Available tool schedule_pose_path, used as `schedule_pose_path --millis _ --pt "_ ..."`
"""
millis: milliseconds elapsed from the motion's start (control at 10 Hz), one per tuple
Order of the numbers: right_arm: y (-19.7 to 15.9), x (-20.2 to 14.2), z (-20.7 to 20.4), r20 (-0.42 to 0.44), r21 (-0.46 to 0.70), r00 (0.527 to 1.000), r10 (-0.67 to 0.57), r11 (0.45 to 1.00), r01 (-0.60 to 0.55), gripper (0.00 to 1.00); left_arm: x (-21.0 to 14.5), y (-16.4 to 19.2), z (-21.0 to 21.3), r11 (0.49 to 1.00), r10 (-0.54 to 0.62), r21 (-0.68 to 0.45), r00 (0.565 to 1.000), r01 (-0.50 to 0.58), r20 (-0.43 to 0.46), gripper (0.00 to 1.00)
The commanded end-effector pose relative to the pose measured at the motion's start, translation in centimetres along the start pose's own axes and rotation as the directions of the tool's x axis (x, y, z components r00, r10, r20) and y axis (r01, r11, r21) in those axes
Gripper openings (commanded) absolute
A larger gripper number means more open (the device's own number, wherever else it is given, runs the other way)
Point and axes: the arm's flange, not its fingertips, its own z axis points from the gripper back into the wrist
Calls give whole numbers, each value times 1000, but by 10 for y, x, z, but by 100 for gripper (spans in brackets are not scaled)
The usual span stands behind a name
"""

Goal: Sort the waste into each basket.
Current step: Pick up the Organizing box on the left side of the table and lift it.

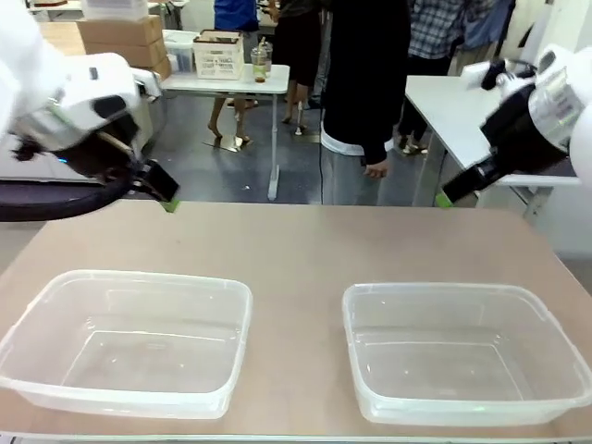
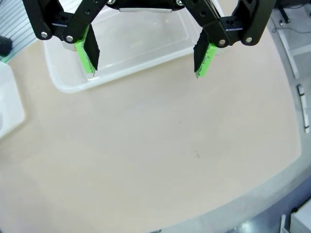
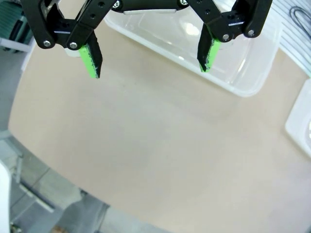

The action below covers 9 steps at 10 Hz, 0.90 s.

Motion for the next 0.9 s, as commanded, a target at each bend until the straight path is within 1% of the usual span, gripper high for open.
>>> schedule_pose_path --millis 0,100,200,300,400,500,600,700,800 --pt "1 -1 15 24 -5 1000 -2 1000 2 100 -1 -6 16 1000 1 -10 1000 0 26 100" --pt "-8 -8 25 109 149 991 -72 987 55 100 -7 5 28 963 -23 -267 999 32 36 100" --pt "-29 -22 45 122 374 967 -223 913 163 100 -19 25 49 871 49 -492 996 -7 72 100" --pt "-61 -38 64 14 569 875 -483 724 391 100 -38 57 72 644 222 -765 960 -14 169 100" --pt "-94 -61 74 -27 710 765 -643 527 467 100 -58 87 81 501 432 -864 881 -57 192 100" --pt "-121 -83 81 -31 818 676 -736 370 440 100 -73 104 83 397 572 -915 799 -73 185 100" --pt "-140 -99 80 -59 824 589 -806 293 484 100 -90 116 78 314 660 -946 735 -82 155 100" --pt "-150 -109 77 -66 818 539 -839 265 512 100 -99 120 70 271 701 -958 701 -91 132 100" --pt "-154 -116 77 -57 800 493 -868 255 543 100 -105 120 65 298 711 -938 697 -178 93 100"
